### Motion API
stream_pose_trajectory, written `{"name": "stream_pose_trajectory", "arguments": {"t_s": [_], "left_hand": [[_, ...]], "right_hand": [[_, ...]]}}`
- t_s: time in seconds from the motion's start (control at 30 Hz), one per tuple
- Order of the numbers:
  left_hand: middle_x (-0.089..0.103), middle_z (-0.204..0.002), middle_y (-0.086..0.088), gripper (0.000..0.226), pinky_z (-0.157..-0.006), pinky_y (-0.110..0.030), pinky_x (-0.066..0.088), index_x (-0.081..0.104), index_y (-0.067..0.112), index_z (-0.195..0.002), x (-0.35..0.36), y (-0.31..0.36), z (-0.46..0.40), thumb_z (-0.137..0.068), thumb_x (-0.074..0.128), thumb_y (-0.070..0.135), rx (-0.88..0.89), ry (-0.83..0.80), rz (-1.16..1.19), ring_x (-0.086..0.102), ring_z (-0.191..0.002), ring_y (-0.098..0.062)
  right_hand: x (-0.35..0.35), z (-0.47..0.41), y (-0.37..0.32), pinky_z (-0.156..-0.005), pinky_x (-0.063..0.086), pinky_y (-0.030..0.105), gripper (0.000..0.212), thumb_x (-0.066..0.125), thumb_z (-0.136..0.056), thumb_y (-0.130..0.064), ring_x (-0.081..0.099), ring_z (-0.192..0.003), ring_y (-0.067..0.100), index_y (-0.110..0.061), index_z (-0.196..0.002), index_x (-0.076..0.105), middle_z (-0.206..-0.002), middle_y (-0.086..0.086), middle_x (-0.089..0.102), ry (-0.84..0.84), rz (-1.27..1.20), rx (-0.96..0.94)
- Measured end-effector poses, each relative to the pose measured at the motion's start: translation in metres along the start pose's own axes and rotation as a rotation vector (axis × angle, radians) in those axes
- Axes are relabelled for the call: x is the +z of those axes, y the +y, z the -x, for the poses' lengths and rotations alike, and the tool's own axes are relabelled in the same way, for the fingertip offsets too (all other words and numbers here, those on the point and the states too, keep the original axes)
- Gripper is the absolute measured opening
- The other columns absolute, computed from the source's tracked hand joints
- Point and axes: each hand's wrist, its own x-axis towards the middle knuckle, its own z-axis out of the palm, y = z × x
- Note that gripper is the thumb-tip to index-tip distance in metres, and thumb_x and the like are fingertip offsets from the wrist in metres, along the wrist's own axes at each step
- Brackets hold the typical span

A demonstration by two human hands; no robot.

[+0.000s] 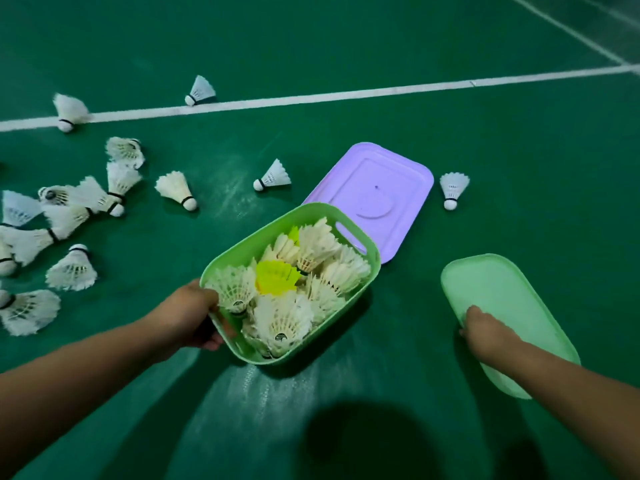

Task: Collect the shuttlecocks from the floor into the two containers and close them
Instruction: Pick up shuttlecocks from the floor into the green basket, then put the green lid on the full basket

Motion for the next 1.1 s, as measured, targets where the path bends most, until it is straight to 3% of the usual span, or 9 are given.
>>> {"name": "stream_pose_trajectory", "arguments": {"t_s": [0.13,0.3,0.43,0.57,0.67,0.83,0.9,1.0,1.1], "left_hand": [[0.065,-0.054,-0.02,0.021,-0.039,-0.021,0.043,0.049,0.003,-0.088,-0.001,0.001,0.001,-0.091,0.028,0.002,0.018,-0.032,-0.04,0.046,-0.031,-0.019],[0.065,-0.063,-0.022,0.017,-0.04,-0.018,0.034,0.044,0.009,-0.09,-0.011,-0.012,0.009,-0.091,0.028,0.005,0.027,-0.026,-0.083,0.037,-0.033,-0.017],[0.054,-0.07,-0.023,0.015,-0.038,-0.017,0.029,0.044,0.008,-0.089,-0.018,-0.023,0.018,-0.089,0.029,0.005,0.044,-0.062,-0.155,0.031,-0.032,-0.015],[0.057,-0.059,-0.018,0.015,-0.04,-0.016,0.03,0.045,0.007,-0.098,-0.022,-0.033,0.025,-0.094,0.031,0.011,0.039,-0.116,-0.102,0.036,-0.033,-0.016],[0.059,-0.064,-0.014,0.017,-0.044,-0.019,0.037,0.05,0.008,-0.096,-0.027,-0.032,0.035,-0.092,0.034,0.01,0.028,-0.15,0.098,0.043,-0.04,-0.016],[0.068,-0.114,-0.019,0.048,-0.098,-0.049,0.044,0.063,0.013,-0.116,-0.044,-0.039,0.057,-0.098,0.027,0.039,0.055,-0.217,0.344,0.062,-0.105,-0.036],[0.069,-0.117,-0.012,0.061,-0.098,-0.046,0.042,0.059,0.024,-0.12,-0.045,-0.046,0.066,-0.092,0.022,0.064,0.045,-0.232,0.349,0.06,-0.114,-0.03],[0.068,-0.12,0.002,0.065,-0.091,-0.036,0.05,0.054,0.031,-0.123,-0.032,-0.054,0.081,-0.079,0.036,0.074,0.099,-0.153,0.169,0.064,-0.108,-0.014],[0.061,-0.126,0.002,0.061,-0.099,-0.037,0.047,0.042,0.023,-0.135,-0.012,-0.063,0.082,-0.084,0.053,0.054,0.205,0.025,-0.001,0.061,-0.109,-0.014]], "right_hand": [[-0.002,0.007,-0.008,-0.069,0.036,0.029,0.012,0.045,-0.09,-0.011,0.051,-0.081,0.026,-0.009,-0.091,0.034,-0.076,0.003,0.042,0.005,0.05,-0.105],[-0.088,0.036,-0.031,-0.081,0.044,0.039,0.027,0.056,-0.083,-0.008,0.053,-0.105,0.038,0.001,-0.105,0.043,-0.112,0.022,0.053,0.381,-0.056,-0.03],[-0.156,0.064,-0.045,-0.09,0.042,0.046,0.038,0.048,-0.083,0.002,0.048,-0.107,0.044,0.001,-0.121,0.049,-0.118,0.028,0.05,0.724,-0.191,-0.305],[-0.2,0.112,-0.078,-0.096,0.034,0.022,0.041,0.045,-0.095,-0.007,0.05,-0.119,0.024,-0.015,-0.135,0.048,-0.133,0.009,0.054,0.939,-0.453,-0.644],[-0.215,0.14,-0.108,-0.087,0.029,-0.005,0.034,0.045,-0.098,-0.018,0.047,-0.1,-0.023,-0.023,-0.131,0.053,-0.12,-0.02,0.051,0.781,-0.691,-0.843],[-0.165,0.132,-0.188,-0.073,0.031,-0.009,0.03,0.049,-0.095,-0.036,0.05,-0.1,-0.007,-0.027,-0.12,0.062,-0.112,-0.024,0.058,0.087,-0.325,-1.004],[-0.129,0.115,-0.215,-0.084,0.036,0.004,0.032,0.048,-0.095,-0.039,0.05,-0.104,-0.005,-0.026,-0.122,0.061,-0.124,-0.017,0.059,-0.043,-0.185,-1.04],[-0.1,0.094,-0.234,-0.091,0.041,0.023,0.034,0.044,-0.095,-0.043,0.054,-0.114,0.009,-0.027,-0.121,0.06,-0.127,-0.01,0.06,0.058,-0.136,-1.056],[-0.093,0.078,-0.239,-0.074,0.041,0.027,0.036,0.043,-0.094,-0.048,0.056,-0.103,0.019,-0.029,-0.118,0.06,-0.112,-0.001,0.059,0.314,-0.052,-1.02]]}}
